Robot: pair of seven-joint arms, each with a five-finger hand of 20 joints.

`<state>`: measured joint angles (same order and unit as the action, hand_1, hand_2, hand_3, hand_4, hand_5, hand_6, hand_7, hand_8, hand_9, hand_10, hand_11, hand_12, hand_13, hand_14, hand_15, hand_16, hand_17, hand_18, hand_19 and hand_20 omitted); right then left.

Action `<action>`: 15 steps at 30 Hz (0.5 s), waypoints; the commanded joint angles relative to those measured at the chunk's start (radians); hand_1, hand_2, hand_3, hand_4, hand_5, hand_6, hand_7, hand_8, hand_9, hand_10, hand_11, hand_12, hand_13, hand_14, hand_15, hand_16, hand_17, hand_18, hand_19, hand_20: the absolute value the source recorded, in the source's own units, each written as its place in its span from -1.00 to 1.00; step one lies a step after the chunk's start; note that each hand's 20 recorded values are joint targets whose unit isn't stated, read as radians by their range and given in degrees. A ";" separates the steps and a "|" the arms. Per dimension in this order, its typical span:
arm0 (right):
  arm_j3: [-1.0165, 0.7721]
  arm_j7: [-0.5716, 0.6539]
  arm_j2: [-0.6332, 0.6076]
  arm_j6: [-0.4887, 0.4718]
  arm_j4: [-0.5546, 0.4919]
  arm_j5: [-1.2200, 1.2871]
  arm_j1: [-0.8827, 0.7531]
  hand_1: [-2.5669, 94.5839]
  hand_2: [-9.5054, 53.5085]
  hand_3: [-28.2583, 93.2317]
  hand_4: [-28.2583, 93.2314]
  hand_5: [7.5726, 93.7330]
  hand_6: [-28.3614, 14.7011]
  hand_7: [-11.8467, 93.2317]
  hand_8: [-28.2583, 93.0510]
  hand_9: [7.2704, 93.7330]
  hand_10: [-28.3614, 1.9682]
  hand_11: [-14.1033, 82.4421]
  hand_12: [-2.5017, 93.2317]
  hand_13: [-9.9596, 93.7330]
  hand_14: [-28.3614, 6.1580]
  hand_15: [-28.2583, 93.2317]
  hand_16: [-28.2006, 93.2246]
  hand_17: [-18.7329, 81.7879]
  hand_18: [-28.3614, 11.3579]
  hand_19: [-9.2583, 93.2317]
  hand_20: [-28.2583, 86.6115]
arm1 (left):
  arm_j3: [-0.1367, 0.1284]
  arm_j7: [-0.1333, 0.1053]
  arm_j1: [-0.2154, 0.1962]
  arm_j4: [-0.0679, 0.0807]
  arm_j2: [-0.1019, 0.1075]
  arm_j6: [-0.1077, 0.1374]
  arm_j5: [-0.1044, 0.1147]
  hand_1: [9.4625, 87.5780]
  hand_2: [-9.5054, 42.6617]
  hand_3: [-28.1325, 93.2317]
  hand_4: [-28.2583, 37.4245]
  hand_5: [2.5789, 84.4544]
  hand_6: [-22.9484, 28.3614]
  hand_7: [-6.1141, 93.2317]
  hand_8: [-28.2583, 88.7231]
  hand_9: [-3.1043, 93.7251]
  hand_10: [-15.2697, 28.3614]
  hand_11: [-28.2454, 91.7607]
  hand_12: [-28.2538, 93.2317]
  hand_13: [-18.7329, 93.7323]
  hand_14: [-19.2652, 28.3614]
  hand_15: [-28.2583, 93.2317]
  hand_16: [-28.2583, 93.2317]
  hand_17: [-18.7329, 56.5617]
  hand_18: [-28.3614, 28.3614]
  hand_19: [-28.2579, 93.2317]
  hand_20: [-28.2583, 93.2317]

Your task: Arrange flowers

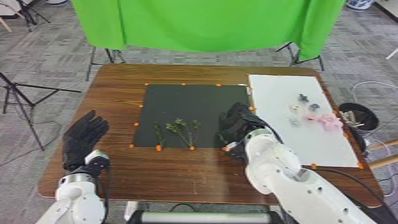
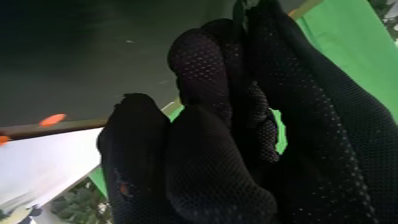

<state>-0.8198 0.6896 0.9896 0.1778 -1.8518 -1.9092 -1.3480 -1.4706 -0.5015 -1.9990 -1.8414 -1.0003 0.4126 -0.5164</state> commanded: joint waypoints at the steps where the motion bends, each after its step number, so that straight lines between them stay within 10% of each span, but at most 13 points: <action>1: -0.014 0.002 -0.005 -0.011 0.006 -0.012 -0.022 0.11 -0.98 0.47 -0.34 0.65 -0.06 0.03 -0.22 0.96 0.05 0.34 -0.44 1.00 0.68 0.70 -0.27 0.96 -0.04 1.00 0.41 | 0.001 0.020 0.000 0.000 -0.006 -0.011 -0.011 -0.36 -0.43 0.62 -0.69 0.18 0.10 -0.55 -0.65 0.09 0.38 -0.14 -0.38 0.12 0.50 -0.14 -0.58 0.07 0.54 -0.13 -0.11; 15: -0.014 0.005 -0.020 -0.009 -0.006 -0.010 -0.041 0.10 -1.00 0.46 -0.38 0.61 0.01 0.02 -0.25 0.93 0.00 0.33 -0.42 1.00 0.67 0.67 -0.26 0.93 -0.04 1.00 0.41 | 0.007 0.022 0.006 0.002 -0.004 -0.014 -0.013 -0.37 -0.45 0.63 -0.69 0.18 0.10 -0.55 -0.65 0.09 0.38 -0.14 -0.38 0.12 0.51 -0.14 -0.58 0.06 0.53 -0.13 -0.11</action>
<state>-0.8341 0.6915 0.9765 0.1720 -1.8530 -1.9098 -1.3853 -1.4697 -0.4883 -1.9969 -1.8407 -1.0007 0.4109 -0.5222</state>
